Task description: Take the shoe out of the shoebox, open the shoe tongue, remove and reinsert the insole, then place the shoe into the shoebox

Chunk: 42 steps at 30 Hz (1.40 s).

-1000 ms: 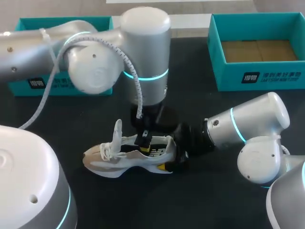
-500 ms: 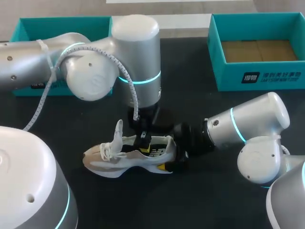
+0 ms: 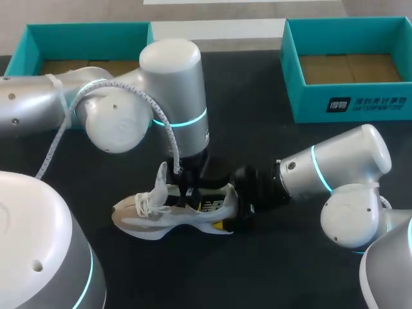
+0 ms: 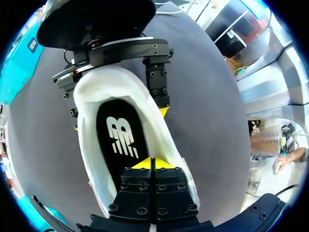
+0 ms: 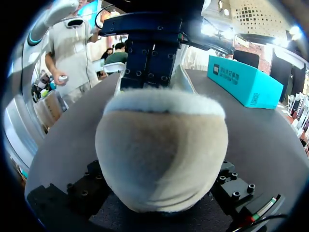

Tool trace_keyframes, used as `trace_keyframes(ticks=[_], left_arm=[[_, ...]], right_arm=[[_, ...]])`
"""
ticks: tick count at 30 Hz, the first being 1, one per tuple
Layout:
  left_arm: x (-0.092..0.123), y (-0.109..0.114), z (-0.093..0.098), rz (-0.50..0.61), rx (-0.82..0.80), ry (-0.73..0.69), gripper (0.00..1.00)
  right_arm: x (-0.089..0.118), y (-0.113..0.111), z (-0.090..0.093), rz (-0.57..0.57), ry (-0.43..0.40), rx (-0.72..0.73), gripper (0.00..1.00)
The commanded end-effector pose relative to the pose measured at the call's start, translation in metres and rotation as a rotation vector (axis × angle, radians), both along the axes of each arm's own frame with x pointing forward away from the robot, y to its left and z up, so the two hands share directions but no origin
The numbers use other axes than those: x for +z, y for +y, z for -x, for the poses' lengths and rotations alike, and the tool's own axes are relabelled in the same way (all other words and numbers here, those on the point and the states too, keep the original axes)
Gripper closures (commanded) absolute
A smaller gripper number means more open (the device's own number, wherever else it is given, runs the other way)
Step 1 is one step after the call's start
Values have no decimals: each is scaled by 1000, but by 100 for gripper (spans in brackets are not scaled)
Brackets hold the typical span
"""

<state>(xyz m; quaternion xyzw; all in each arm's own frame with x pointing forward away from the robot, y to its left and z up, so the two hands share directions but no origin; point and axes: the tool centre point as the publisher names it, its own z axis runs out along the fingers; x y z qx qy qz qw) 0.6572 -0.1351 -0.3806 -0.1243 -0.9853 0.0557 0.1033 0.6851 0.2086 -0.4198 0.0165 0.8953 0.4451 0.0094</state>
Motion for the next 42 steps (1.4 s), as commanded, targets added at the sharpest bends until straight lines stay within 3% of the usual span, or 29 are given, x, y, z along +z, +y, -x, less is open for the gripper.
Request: trace_keyframes(ticks=[1,7,9,11,12,13,20,24,26,30,32,42], left_arm=[[-3,-1,5,11,-6,10,100],[-3,-1,11,29,-10,21,100],[-6,-2,10,35,-12,16,62],[-8,-3,9,41,-11,5,49],[-8,-4,9,51,-12,-7,29],[-8,-4,8,51,-11,-13,20],[-15,-9,5,86,-14,-55,27],[-23,-9,2,96,-9,-86,24],[-27,-8,1,106,1,-99,27],[-39,-6,-5,99,17,-122,53],[-43,-6,-7,103,24,-133,58],[-61,-3,-17,113,86,-213,64]], right_arm=[[-3,2,3,1,-2,-2,100],[-3,2,3,1,-2,-2,100],[-3,2,3,1,-2,-2,100],[-3,2,3,1,-2,-2,100],[-3,2,3,1,-2,-2,100],[-3,2,3,1,-2,-2,100],[-3,2,3,1,-2,-2,100],[-3,2,3,1,-2,-2,100],[-3,2,3,1,-2,-2,100],[-3,2,3,1,-2,-2,100],[-3,2,3,1,-2,-2,100],[-3,2,3,1,-2,-2,100]])
